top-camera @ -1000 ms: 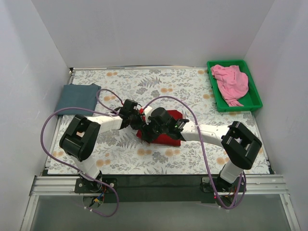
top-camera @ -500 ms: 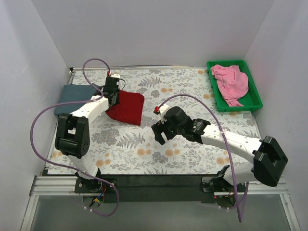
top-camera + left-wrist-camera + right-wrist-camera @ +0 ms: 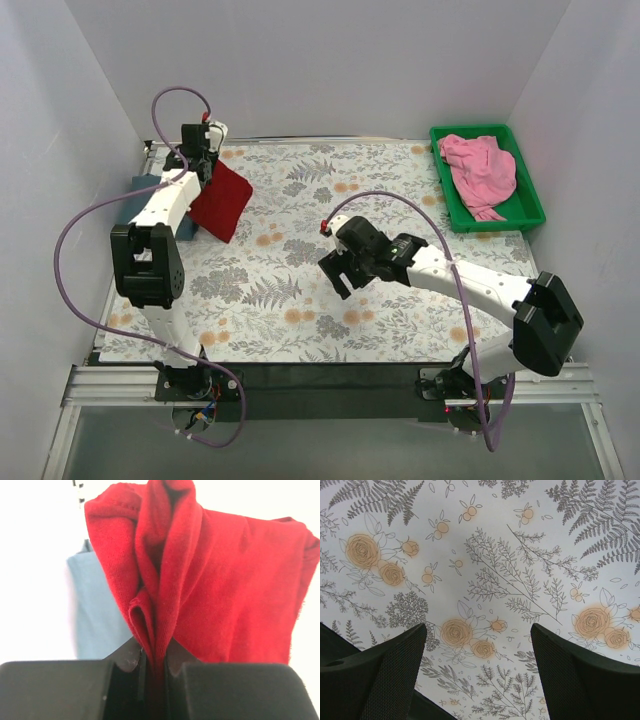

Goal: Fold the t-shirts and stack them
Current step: Neatly place the folded tshirt to the corner

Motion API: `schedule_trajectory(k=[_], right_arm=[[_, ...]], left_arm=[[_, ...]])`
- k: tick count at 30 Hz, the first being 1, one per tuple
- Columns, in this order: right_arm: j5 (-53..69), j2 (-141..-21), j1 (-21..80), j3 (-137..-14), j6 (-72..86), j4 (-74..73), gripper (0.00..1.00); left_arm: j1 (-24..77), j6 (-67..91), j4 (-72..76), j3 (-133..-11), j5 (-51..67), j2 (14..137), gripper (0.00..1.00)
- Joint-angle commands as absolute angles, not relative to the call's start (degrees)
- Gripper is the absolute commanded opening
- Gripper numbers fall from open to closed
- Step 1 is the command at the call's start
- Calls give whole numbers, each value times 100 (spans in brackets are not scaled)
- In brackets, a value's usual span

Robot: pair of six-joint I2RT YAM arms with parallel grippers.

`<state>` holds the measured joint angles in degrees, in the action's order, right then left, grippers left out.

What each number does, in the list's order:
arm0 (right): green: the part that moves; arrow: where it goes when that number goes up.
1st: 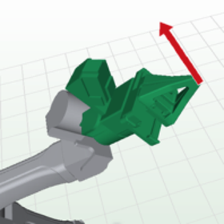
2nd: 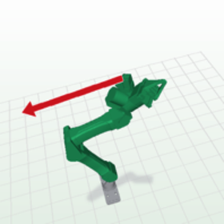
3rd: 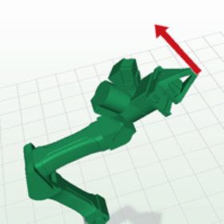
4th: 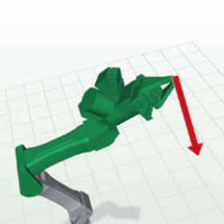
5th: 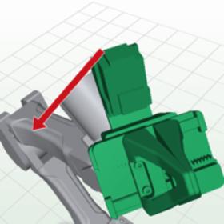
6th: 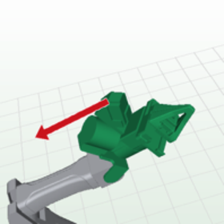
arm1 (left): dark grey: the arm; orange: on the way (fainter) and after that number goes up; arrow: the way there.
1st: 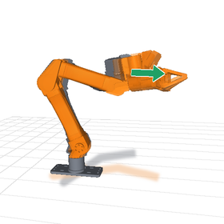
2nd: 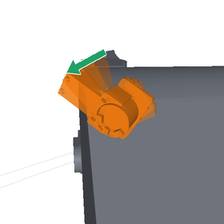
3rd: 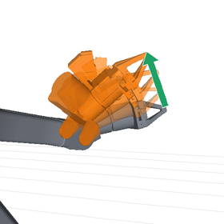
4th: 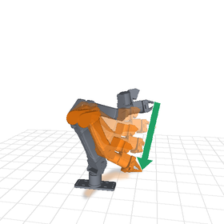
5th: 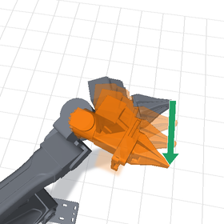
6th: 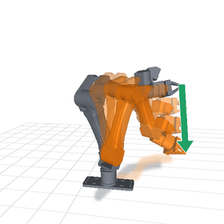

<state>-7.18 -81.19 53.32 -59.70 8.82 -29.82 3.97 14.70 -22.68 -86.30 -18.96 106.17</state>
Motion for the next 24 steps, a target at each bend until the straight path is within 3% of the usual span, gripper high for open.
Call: schedule_trajectory(k=[1,12,24], right_arm=[[-888,-8366,5212,-6415,844,-3261,76],[-958,-8649,5115,-6829,668,-3498,76],[-923,-8736,5045,-6847,686,-3524,76]], left_arm=[[106,932,-2741,-9280,-1740,10670,0],[-272,967,-4199,-10476,-1538,11153,0],[-597,844,-4492,-11303,-2100,11619,0]])
